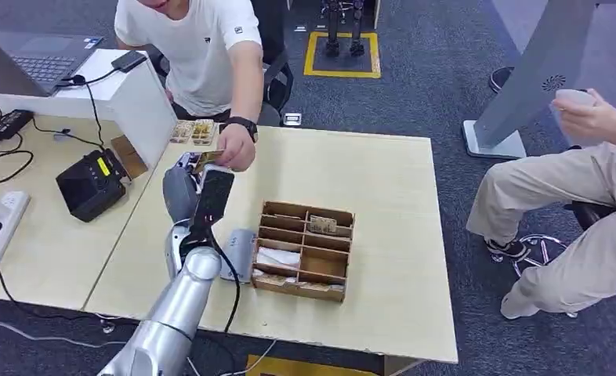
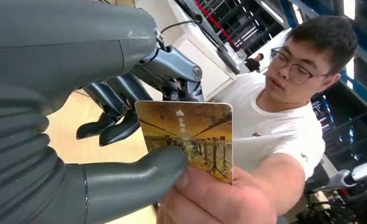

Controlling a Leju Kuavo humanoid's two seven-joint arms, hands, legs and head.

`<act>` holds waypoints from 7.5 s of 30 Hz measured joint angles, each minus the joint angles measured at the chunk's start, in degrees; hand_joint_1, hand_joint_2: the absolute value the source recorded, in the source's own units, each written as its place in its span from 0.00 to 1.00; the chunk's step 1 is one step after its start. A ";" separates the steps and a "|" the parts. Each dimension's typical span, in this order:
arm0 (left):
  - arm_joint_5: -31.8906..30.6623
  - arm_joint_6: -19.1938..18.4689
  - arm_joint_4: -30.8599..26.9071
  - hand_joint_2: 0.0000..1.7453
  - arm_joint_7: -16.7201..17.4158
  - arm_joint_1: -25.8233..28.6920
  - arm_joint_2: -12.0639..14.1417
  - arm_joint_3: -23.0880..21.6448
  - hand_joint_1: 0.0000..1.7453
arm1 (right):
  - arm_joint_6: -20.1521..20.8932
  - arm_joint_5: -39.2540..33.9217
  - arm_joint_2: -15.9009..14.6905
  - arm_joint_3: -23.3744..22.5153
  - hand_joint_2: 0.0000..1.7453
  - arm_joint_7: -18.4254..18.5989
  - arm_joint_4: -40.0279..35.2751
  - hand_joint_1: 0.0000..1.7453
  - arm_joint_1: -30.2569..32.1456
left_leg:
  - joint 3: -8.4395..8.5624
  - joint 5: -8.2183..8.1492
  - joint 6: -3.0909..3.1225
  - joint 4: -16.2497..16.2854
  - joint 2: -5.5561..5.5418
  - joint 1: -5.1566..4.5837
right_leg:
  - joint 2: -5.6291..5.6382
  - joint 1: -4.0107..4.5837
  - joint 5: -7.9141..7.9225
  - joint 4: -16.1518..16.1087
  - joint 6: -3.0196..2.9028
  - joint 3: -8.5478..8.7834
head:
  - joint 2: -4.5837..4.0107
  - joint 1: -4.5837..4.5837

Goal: Pass the card to the sensor for recognition and then transmit it.

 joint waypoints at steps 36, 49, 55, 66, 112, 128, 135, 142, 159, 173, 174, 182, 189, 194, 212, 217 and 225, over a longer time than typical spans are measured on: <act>20.72 -6.32 -24.31 1.00 -19.87 15.05 3.78 -12.24 0.00 | 0.00 -7.72 0.00 -0.02 1.00 0.02 -0.18 0.00 -0.14 | -0.05 -0.12 0.06 -0.01 0.11 -0.01 | 0.11 0.00 -0.07 -0.02 0.08 -0.07 | 0.00 -0.02; 26.36 -18.69 -37.77 1.00 -27.02 22.96 6.82 -21.74 0.00 | 0.00 -8.65 0.00 -0.02 1.00 -1.48 -0.66 0.00 -0.14 | -0.06 -0.12 0.06 -0.01 0.10 -0.01 | 0.09 0.00 -0.07 -0.02 0.09 -0.06 | 0.00 0.00; 25.21 -23.95 -41.24 1.00 -27.08 23.43 8.72 -25.04 0.00 | 0.00 -8.61 0.00 -0.02 1.00 -2.53 -0.66 0.00 -0.15 | -0.05 -0.12 0.06 -0.01 0.10 -0.01 | 0.08 0.00 -0.07 -0.02 0.08 -0.06 | 0.00 0.00; 1.18 -23.91 -41.68 1.00 -24.56 22.40 13.20 -31.17 0.00 | 0.00 -7.26 0.00 -0.02 1.00 -3.41 -0.52 0.00 -0.16 | -0.04 -0.12 0.06 -0.01 0.11 -0.01 | 0.08 -0.01 -0.07 -0.02 0.08 -0.06 | 0.00 0.00; -39.93 -24.13 -20.08 1.00 10.44 11.49 15.87 -42.25 0.00 | 0.00 -3.25 0.00 -0.02 1.00 -0.85 -0.44 0.00 -0.13 | -0.03 -0.12 0.05 0.00 0.11 -0.01 | 0.10 0.00 -0.07 -0.02 0.08 -0.08 | 0.00 0.00; -44.03 -24.26 -15.97 1.00 17.42 11.35 14.86 -42.23 0.00 | 0.00 -2.73 0.00 -0.02 1.00 0.22 -0.44 0.00 -0.07 | -0.03 -0.12 0.05 0.00 0.11 -0.01 | 0.10 0.00 -0.07 -0.02 0.08 -0.08 | 0.00 0.00; -46.16 -22.33 -15.29 1.00 19.94 11.27 14.69 -42.23 0.00 | -0.02 -2.27 0.00 -0.04 1.00 0.66 -0.44 0.00 -0.04 | -0.04 -0.12 0.05 0.00 0.11 -0.01 | 0.10 0.00 -0.07 -0.02 0.08 -0.08 | 0.00 0.00; -48.59 -18.14 -15.32 1.00 22.45 11.30 14.40 -42.21 0.00 | 0.00 -2.45 0.00 -0.07 1.00 0.66 -0.44 0.00 -0.02 | -0.04 -0.12 0.05 0.00 0.11 -0.01 | 0.10 0.00 -0.07 -0.02 0.08 -0.07 | 0.00 0.00; -51.17 -18.29 -15.56 1.00 22.25 11.51 14.43 -42.08 0.00 | 0.00 -2.10 0.00 -0.07 1.00 1.09 -0.44 0.00 -0.02 | -0.04 -0.12 0.05 0.00 0.10 -0.01 | 0.10 0.00 -0.07 -0.02 0.08 -0.07 | 0.00 0.00; -50.79 -22.10 -14.38 1.00 19.21 11.50 15.02 -42.08 0.00 | 0.00 -2.03 0.00 -0.07 1.00 1.16 -0.44 0.00 -0.03 | -0.03 -0.12 0.05 -0.01 0.11 -0.01 | 0.09 0.00 -0.07 -0.02 0.08 -0.05 | 0.00 0.00; -50.68 -22.10 -14.35 1.00 19.10 11.50 15.02 -42.08 0.00 | 0.00 -2.05 0.00 -0.07 1.00 1.14 -0.44 0.00 -0.03 | -0.03 -0.11 0.05 -0.01 0.10 -0.01 | 0.08 0.00 -0.07 -0.02 0.08 -0.05 | 0.00 0.00; -48.98 -21.77 -14.33 1.00 17.86 11.50 15.06 -42.08 0.00 | 0.00 -2.12 0.00 -0.07 1.00 1.16 -0.44 0.00 -0.02 | -0.02 -0.11 0.05 -0.01 0.10 -0.01 | 0.08 0.00 -0.06 -0.02 0.08 -0.03 | 0.00 0.00; -46.95 -20.78 -14.62 1.00 16.83 11.58 15.06 -42.08 0.00 | 0.00 -2.93 0.00 -0.07 1.00 1.77 -0.52 0.00 0.02 | -0.02 -0.11 0.05 -0.01 0.10 -0.01 | 0.08 0.00 -0.07 -0.02 0.08 -0.04 | 0.00 0.00; -46.97 -20.41 -14.68 1.00 17.33 12.04 15.08 -42.08 0.00 | 0.00 -3.37 0.00 -0.07 1.00 2.08 -0.59 0.00 0.03 | -0.02 -0.11 0.05 -0.01 0.11 -0.01 | 0.08 0.00 -0.07 -0.02 0.08 -0.04 | 0.00 0.00; -43.38 -18.18 -16.01 1.00 16.22 14.14 15.67 -39.63 0.00 | 0.00 -2.47 0.00 -0.09 1.00 2.89 -1.14 0.00 0.42 | -0.03 -0.11 0.06 -0.01 0.10 -0.01 | 0.08 0.00 -0.07 -0.02 0.08 -0.04 | 0.00 0.00; -41.96 -17.97 -17.68 1.00 14.93 14.87 15.98 -39.35 0.00 | 0.00 -2.56 0.00 -0.07 1.00 2.89 -1.38 0.00 0.76 | -0.04 -0.12 0.06 -0.01 0.10 -0.01 | 0.08 0.00 -0.07 -0.02 0.08 -0.04 | 0.00 0.00; -47.87 -18.19 -18.35 1.00 19.13 14.98 16.07 -38.23 0.00 | 0.00 -2.45 0.00 -0.07 1.00 3.21 -1.57 0.00 0.89 | -0.02 -0.11 0.05 -0.01 0.11 0.00 | 0.08 0.00 -0.07 -0.02 0.08 -0.04 | 0.00 0.00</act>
